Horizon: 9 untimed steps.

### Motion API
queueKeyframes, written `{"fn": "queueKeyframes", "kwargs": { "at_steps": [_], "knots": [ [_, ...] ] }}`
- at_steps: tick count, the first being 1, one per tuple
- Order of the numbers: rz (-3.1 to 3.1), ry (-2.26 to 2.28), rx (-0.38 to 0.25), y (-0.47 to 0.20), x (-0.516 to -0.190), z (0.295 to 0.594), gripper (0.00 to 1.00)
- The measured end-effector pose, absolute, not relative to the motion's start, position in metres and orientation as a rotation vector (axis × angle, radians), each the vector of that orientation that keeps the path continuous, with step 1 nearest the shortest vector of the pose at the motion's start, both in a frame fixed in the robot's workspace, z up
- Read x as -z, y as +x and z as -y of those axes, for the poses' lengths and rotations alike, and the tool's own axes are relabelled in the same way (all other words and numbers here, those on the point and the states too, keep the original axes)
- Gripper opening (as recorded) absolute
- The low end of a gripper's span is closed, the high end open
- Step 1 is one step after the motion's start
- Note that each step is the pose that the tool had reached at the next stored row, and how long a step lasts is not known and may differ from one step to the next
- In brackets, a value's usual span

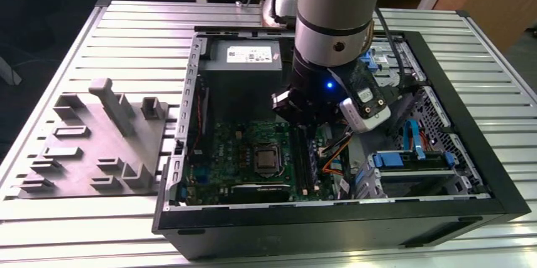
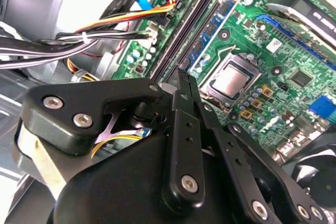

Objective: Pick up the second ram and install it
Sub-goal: 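Insert the second ram into the second slot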

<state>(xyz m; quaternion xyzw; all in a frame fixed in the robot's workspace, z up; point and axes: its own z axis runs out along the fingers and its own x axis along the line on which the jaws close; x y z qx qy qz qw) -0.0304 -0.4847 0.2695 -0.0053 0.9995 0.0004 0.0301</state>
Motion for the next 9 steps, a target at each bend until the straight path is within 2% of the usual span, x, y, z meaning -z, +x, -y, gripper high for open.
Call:
{"fn": "queueKeyframes", "kwargs": {
  "at_steps": [9],
  "knots": [
    [-3.081, -0.016, -0.002, -0.0304, -0.2650, 0.4847, 0.11]
  ]
}}
